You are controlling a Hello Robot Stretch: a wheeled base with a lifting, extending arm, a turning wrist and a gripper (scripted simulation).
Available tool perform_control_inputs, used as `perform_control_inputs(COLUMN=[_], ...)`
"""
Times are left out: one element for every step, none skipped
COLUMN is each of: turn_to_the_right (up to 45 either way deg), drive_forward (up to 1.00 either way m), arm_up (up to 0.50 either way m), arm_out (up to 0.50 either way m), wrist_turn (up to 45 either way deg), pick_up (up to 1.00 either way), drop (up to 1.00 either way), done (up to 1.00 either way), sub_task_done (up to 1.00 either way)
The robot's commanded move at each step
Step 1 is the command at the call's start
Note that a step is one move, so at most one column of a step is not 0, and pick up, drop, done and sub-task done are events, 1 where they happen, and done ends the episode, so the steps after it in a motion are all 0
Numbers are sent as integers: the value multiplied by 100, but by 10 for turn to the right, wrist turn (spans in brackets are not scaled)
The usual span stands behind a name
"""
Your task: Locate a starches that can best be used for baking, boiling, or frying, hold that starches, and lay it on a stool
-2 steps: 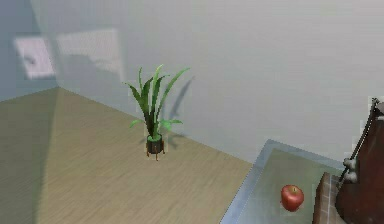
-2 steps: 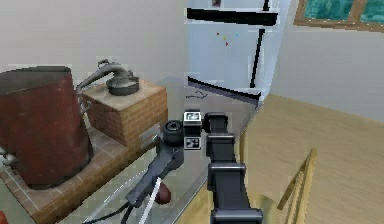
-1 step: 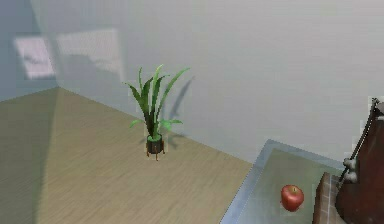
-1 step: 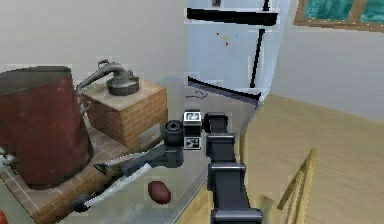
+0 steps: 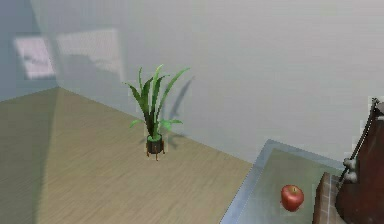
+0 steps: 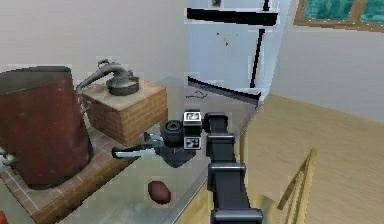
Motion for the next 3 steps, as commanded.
perform_control_inputs(turn_to_the_right=[0, 0, 0], drive_forward=[0, 0, 0], arm_up=[0, -30, 0], arm_out=[0, 0, 0], wrist_turn=[180, 0, 0], pick_up=[0, 0, 100], drop=[0, 0, 0], done=[0, 0, 0], sub_task_done=[0, 0, 0])
